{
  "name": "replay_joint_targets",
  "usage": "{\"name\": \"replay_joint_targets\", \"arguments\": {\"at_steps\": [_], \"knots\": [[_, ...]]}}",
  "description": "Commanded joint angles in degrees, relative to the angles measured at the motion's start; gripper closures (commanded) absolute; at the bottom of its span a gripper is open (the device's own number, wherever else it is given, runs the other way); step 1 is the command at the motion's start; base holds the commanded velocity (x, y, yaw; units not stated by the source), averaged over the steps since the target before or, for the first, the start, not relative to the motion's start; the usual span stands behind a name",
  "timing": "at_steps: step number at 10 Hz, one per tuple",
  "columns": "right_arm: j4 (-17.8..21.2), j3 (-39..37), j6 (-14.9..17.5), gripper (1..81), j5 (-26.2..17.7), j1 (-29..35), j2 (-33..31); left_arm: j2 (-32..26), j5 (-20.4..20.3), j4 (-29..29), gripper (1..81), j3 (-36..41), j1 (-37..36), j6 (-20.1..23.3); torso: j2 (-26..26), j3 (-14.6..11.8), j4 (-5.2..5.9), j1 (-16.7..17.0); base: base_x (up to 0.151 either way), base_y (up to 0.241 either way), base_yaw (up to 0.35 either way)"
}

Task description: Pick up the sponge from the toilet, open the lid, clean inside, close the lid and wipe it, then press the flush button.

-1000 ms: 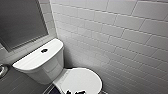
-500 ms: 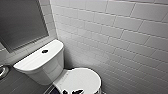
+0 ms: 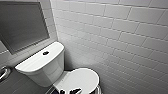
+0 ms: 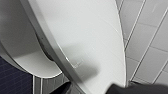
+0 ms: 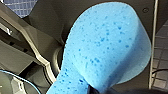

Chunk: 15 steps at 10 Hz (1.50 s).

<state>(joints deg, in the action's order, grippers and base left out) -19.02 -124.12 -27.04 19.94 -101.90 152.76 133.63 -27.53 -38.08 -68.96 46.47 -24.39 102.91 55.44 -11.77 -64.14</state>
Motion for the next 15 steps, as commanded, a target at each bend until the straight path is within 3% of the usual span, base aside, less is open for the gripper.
{"name": "replay_joint_targets", "arguments": {"at_steps": [1,7,11,13,15], "knots": [[-0.6,0.6,0.0,81.1,-3.2,-1.5,-1.4,-4.6,-3.5,1.3,1.0,4.7,-8.5,-3.2,0.0,0.0,0.0,0.0,0.0,0.0,0.0],[-0.7,0.6,0.1,81.1,-3.2,-1.6,-0.7,-12.7,-4.0,1.5,1.0,8.7,-9.4,-17.0,0.0,0.0,-0.02,0.0,0.0,0.0,0.0],[-0.6,0.6,0.1,81.1,-3.2,-2.2,-0.5,-13.1,-3.9,1.4,1.0,6.8,-9.9,-19.8,0.0,0.0,-0.02,0.0,0.0,0.0,0.0],[-0.5,0.1,0.1,81.1,-3.2,-2.5,-0.3,-10.4,-2.7,1.0,1.0,2.3,-11.8,-21.8,0.0,0.0,-0.02,0.0,0.0,0.0,0.0],[-0.5,-1.2,0.0,81.1,-3.2,-2.8,0.4,-6.9,1.7,-0.6,1.0,-2.2,-15.1,-21.8,0.0,0.0,-0.02,0.0,0.0,0.0,0.0]]}}
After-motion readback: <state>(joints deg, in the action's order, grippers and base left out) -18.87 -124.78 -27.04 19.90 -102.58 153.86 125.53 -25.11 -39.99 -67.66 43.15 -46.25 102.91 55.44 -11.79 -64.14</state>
